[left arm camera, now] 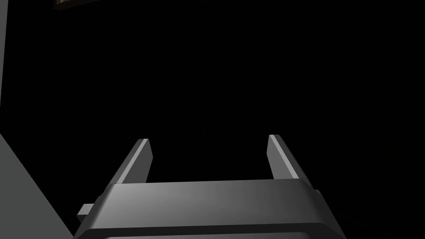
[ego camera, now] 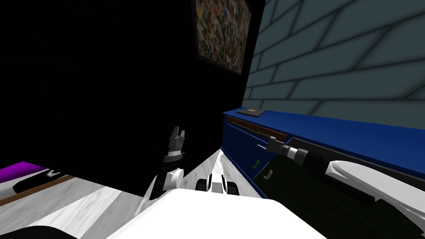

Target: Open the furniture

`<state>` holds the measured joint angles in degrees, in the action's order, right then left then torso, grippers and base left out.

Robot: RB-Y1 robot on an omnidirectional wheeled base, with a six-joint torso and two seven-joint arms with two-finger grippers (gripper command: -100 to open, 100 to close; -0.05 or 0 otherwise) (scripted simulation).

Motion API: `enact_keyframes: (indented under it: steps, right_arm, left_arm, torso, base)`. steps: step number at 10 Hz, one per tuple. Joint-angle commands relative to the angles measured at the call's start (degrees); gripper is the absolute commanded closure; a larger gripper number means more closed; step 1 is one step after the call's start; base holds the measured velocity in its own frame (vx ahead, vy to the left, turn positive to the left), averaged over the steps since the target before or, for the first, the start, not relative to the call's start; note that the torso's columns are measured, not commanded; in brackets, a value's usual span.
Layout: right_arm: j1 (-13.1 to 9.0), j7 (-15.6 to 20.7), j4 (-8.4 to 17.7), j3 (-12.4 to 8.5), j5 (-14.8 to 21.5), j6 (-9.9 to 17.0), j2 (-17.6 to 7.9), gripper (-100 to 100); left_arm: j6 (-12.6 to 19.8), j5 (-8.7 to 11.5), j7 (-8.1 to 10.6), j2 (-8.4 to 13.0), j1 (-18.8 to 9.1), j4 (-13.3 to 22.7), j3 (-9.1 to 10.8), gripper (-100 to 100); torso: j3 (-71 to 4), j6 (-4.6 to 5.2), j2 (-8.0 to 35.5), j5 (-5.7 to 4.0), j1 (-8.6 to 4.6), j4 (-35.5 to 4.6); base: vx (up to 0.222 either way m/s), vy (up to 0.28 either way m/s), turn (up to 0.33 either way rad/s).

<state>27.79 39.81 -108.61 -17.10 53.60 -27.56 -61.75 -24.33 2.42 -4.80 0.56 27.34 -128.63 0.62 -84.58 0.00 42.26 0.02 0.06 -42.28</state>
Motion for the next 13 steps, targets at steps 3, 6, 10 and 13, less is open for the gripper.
enact_keyframes:
  steps: [3,6,10,13]
  right_arm:
    - [0.09,4.45,4.11,-2.23,6.07,0.04,-7.34,-100]
    - [0.14,6.46,5.93,-3.37,9.15,0.19,-11.11,-100]
    - [-0.12,6.94,6.38,-3.37,9.18,-0.11,-11.07,100]
    - [-2.48,6.92,11.75,-3.76,9.88,-1.60,-10.73,100]
  left_arm:
    - [0.00,0.00,0.00,0.00,0.00,0.00,0.00,0]
    - [0.00,0.00,0.00,0.01,0.00,0.00,0.01,0]
    - [0.00,0.00,0.00,0.01,-0.01,0.00,0.01,0]
    - [0.01,0.00,0.00,0.00,-0.04,0.01,-0.01,0]
  torso:
    - [0.03,0.01,0.05,-0.03,-0.09,-0.01]
    - [0.04,0.01,0.06,-0.04,-0.13,-0.02]
    - [0.05,0.01,0.08,-0.06,-0.18,-0.03]
    - [0.00,-0.16,-0.07,-0.31,-0.12,0.28]
  base:
    - [0.048,0.089,-0.050]
    - [0.033,0.058,-0.038]
    - [0.010,0.024,-0.007]
    - [-0.129,0.071,0.190]
